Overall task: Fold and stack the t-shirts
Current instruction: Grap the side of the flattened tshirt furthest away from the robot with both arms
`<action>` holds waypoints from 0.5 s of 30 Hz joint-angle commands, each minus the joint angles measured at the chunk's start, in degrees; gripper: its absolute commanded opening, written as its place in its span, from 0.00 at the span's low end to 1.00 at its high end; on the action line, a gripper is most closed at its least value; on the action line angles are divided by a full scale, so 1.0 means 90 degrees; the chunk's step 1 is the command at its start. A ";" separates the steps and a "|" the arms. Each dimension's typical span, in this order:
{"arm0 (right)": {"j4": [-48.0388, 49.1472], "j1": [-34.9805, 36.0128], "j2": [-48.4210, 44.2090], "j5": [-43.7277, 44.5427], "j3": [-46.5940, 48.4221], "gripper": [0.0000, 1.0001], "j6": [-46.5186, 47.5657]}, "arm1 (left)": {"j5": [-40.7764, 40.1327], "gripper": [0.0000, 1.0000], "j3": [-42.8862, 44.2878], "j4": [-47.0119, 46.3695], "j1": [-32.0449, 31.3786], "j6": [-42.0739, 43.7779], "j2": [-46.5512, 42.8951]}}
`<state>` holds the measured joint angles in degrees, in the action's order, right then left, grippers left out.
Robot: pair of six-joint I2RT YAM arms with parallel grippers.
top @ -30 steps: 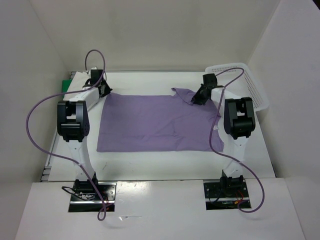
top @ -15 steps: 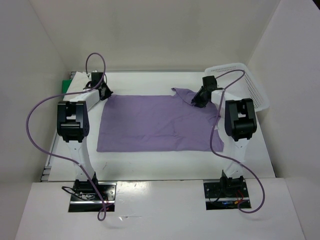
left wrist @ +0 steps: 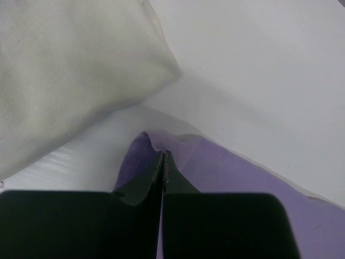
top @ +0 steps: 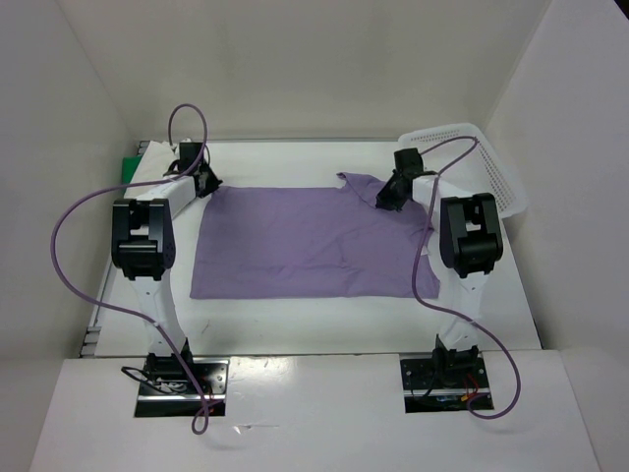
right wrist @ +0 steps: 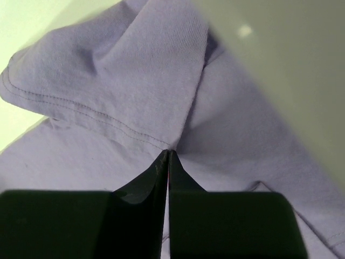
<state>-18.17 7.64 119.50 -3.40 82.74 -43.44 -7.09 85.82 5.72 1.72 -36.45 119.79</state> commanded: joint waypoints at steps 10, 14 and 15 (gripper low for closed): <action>-0.0344 -0.0028 -0.1449 0.0192 -0.0305 0.00 0.0100 | 0.0104 0.00 -0.0493 -0.0205 0.0024 -0.0081 -0.0955; -0.0470 -0.0086 -0.2163 0.0026 -0.0755 0.00 0.0159 | 0.0104 0.00 -0.0863 -0.0205 0.0024 -0.0081 -0.1473; -0.0471 -0.0087 -0.2339 -0.0032 -0.0997 0.00 0.0159 | 0.0162 0.00 -0.0941 -0.0205 0.0024 -0.0081 -0.1580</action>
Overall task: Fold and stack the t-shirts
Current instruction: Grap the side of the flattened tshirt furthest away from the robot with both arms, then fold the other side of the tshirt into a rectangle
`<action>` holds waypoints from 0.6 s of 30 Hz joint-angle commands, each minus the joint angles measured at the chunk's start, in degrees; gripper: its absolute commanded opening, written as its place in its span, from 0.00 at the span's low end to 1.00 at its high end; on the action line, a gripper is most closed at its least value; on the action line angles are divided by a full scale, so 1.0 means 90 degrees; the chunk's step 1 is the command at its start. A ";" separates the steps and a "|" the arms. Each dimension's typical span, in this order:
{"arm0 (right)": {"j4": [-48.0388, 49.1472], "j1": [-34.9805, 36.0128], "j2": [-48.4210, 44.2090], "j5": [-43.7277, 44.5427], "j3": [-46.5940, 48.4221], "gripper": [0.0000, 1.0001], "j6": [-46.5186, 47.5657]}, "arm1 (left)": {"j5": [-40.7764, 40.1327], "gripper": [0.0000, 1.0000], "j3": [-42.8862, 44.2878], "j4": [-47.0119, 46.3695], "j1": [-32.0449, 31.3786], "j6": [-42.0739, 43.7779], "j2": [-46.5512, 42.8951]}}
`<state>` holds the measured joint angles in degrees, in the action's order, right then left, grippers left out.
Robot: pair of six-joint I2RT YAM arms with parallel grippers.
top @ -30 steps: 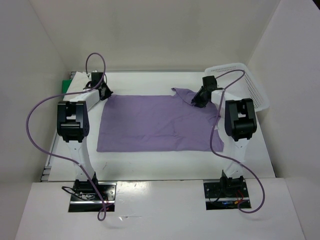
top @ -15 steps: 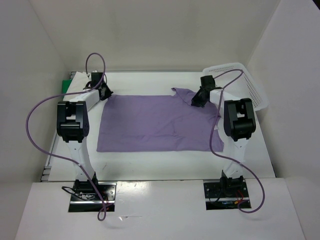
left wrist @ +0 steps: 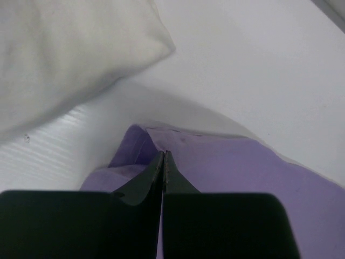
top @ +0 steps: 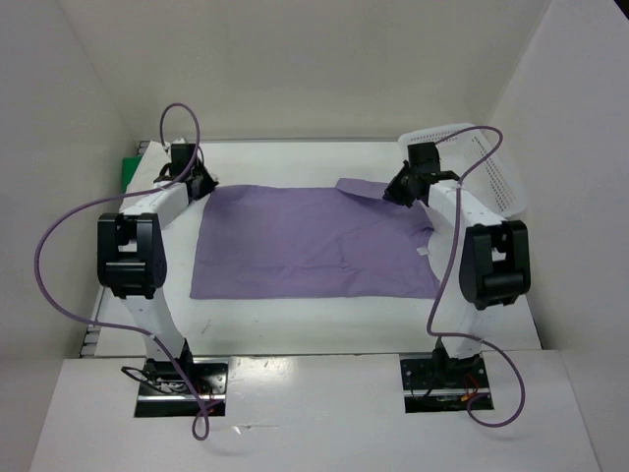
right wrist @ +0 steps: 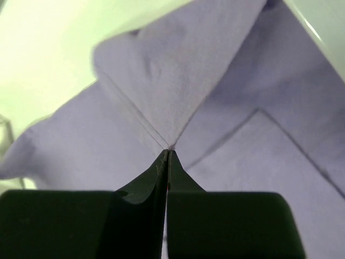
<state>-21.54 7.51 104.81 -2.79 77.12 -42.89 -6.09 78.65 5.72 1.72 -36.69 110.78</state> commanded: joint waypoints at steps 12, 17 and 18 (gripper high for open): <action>-0.1549 -0.1546 -0.3929 -0.0686 -0.2386 0.00 0.0547 | 0.0315 0.00 -0.1961 0.0321 0.0746 -0.0211 -0.2950; -0.2235 -0.1674 -0.4498 -0.0959 -0.2846 0.00 0.0694 | -0.0045 0.00 -0.2809 0.0732 0.0884 -0.0015 -0.3520; -0.2342 -0.1674 -0.4556 -0.1028 -0.2846 0.00 0.0694 | -0.0046 0.00 -0.2908 0.0809 0.0951 -0.0015 -0.3588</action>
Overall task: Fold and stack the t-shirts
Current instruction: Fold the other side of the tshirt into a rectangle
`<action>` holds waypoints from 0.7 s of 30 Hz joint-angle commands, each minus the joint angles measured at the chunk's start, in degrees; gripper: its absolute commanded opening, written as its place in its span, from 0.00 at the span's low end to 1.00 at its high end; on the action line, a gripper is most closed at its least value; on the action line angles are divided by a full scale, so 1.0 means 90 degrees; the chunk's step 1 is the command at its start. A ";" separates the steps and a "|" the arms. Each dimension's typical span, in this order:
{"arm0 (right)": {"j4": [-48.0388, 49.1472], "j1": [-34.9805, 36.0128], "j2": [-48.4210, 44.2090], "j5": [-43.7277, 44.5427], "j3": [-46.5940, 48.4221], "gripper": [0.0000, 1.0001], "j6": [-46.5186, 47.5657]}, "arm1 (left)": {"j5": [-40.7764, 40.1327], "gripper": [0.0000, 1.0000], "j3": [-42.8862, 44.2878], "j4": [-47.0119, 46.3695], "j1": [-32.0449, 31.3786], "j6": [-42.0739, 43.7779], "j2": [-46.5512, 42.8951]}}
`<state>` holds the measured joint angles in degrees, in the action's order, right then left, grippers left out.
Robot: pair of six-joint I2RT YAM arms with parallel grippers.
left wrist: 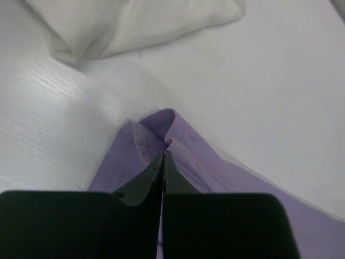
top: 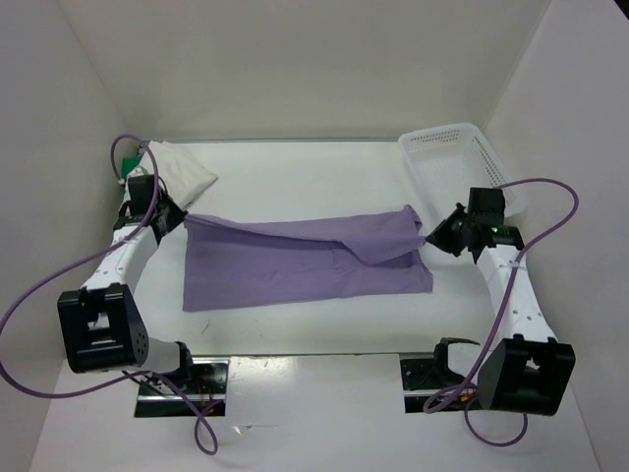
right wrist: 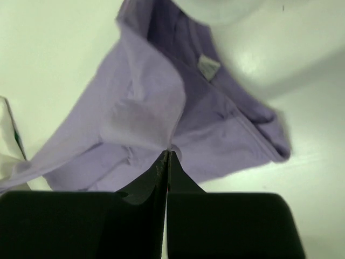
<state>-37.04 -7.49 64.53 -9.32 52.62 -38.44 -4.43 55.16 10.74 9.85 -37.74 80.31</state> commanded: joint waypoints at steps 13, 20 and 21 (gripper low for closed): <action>-0.1266 -0.0008 -0.0305 -0.1241 -0.0133 0.00 0.0374 | -0.0660 0.04 -0.0601 0.0720 0.0185 -0.0084 -0.0340; -0.1500 -0.0008 -0.0305 0.0175 0.0256 0.29 0.0442 | -0.0806 0.57 -0.0796 0.1081 0.0546 -0.0728 -0.0144; -0.1432 -0.0008 -0.0237 0.0370 0.0469 0.31 0.0442 | -0.0807 0.59 -0.0700 0.1169 0.0547 -0.0816 -0.0144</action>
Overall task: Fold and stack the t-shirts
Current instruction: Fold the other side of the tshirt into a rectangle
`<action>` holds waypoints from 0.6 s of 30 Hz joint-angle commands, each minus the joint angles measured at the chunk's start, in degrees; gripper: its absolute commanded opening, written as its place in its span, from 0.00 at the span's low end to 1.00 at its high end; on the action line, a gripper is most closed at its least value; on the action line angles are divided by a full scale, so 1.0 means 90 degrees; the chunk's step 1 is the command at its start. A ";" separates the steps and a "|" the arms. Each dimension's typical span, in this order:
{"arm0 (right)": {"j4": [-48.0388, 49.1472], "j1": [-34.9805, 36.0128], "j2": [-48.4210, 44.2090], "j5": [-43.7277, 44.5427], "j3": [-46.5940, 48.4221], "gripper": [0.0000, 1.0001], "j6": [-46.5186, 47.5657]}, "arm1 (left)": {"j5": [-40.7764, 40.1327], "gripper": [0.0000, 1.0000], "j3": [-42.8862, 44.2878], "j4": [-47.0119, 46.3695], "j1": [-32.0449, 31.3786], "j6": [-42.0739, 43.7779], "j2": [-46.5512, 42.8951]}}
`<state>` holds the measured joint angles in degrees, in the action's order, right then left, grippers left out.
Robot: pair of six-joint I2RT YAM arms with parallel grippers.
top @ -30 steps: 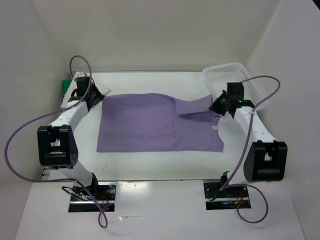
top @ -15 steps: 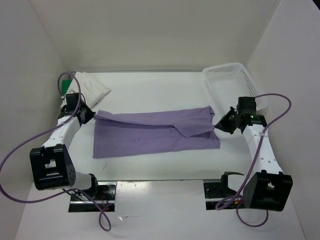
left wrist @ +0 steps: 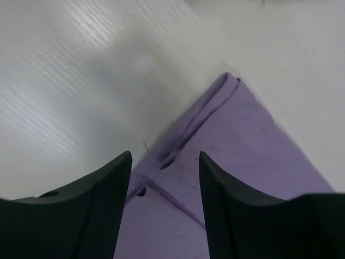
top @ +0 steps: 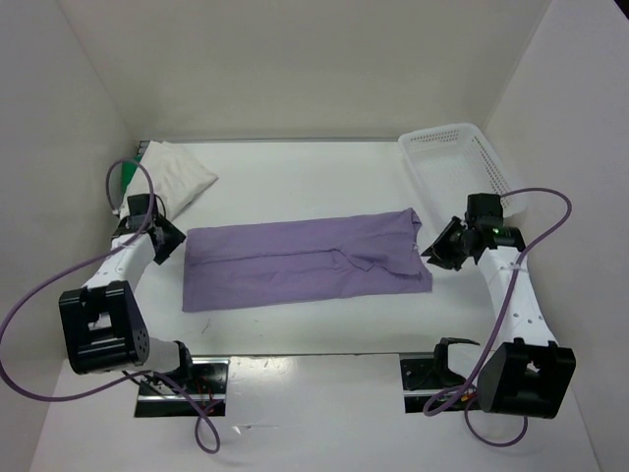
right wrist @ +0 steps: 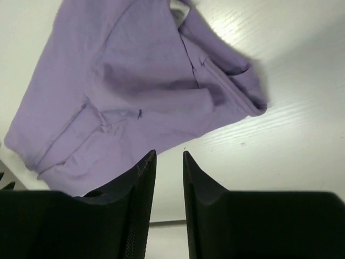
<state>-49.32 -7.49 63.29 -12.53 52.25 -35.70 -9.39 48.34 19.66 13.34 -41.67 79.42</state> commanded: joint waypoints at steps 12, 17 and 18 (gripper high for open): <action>0.0997 0.3281 0.2254 0.1011 0.0972 0.00 0.0432 | 0.1658 0.47 0.0206 -0.1110 -0.1490 -0.0263 0.0072; 0.1417 0.3790 0.3025 0.1315 0.0894 0.19 0.0432 | 0.1854 0.47 -0.0282 -0.1451 -0.2438 -0.0516 -0.0210; 0.1485 0.3791 0.3123 0.1315 0.0894 0.20 0.0500 | 0.1854 0.47 -0.0380 -0.1529 -0.2498 -0.0516 -0.0211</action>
<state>-40.64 26.81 90.30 -4.03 60.31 -32.42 5.54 47.46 8.91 -7.90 -45.34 79.31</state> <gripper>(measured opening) 0.187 0.470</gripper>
